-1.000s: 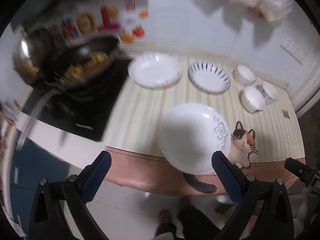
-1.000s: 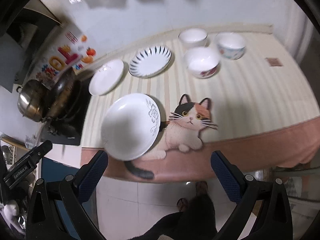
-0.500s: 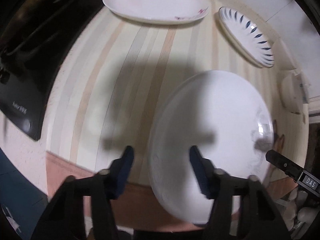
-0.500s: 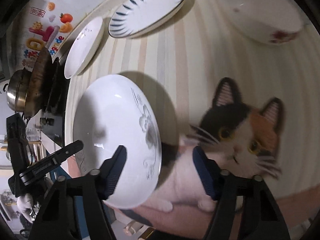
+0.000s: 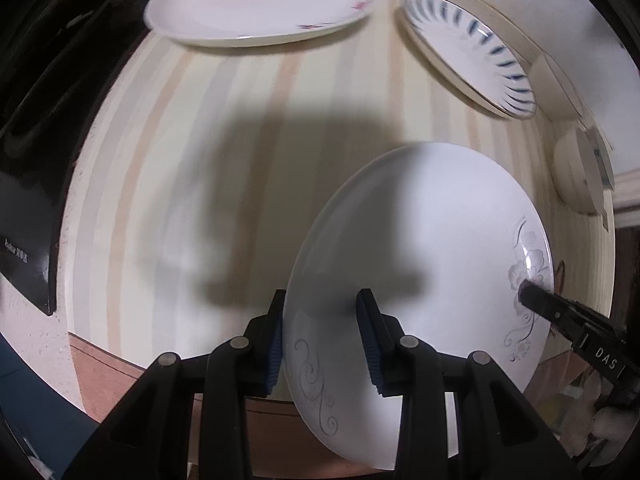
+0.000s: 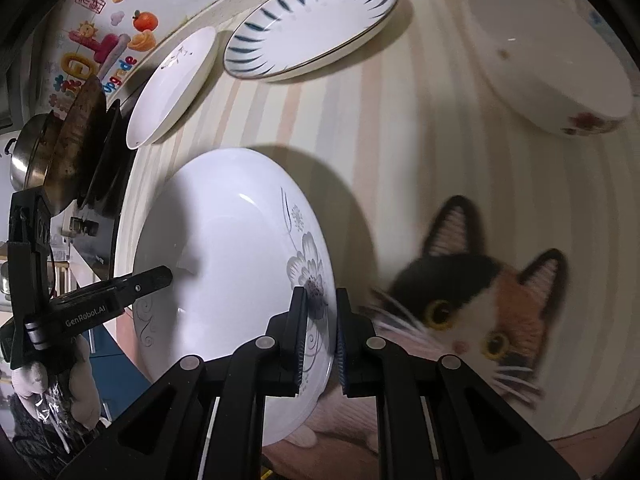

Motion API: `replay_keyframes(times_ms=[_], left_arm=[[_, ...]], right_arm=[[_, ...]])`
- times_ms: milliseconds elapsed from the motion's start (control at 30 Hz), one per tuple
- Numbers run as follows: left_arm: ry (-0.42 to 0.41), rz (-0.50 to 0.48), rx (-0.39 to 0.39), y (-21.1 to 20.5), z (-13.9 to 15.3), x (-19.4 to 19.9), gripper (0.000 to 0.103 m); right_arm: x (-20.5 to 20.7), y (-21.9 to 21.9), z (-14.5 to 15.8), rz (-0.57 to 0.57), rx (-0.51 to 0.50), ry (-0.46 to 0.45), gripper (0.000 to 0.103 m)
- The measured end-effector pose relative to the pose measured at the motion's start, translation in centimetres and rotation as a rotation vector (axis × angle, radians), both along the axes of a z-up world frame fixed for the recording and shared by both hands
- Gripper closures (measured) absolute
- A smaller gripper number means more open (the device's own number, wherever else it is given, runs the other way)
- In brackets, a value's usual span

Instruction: Organize plates and bowls

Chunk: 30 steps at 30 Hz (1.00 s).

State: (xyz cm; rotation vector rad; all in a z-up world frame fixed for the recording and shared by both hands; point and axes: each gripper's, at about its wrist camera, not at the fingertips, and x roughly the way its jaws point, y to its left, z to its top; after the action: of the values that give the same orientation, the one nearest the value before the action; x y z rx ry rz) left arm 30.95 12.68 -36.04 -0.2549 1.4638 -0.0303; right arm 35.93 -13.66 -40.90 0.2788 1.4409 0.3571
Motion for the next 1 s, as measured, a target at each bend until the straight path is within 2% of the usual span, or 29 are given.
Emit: replay_keyframes(times_ms=[467, 567, 667, 1000], left_arm=[[-0.019, -0.160, -0.016, -8.2, 2.3, -0.1, 0.071], [-0.018, -0.175, -0.004, -10.3, 1.4, -0.2, 0.071], [-0.013, -0.180, 0.015, -11.8, 0.5, 1.6, 0.071], [-0.006, -0.188, 0.034, -12.4, 0.6, 1.2, 0.071]], right_arm=[[-2.6, -9.5, 1.8, -0.144, -0.016, -0.014, 0.088], [-3.1, -10.6, 1.4, -0.161, -0.014, -0.005, 0.088], [-3.5, -11.2, 1.0, -0.171, -0.011, 0.001, 0.088], [-3.9, -11.8, 0.3, -0.194, 0.007, 0.010, 0.088]])
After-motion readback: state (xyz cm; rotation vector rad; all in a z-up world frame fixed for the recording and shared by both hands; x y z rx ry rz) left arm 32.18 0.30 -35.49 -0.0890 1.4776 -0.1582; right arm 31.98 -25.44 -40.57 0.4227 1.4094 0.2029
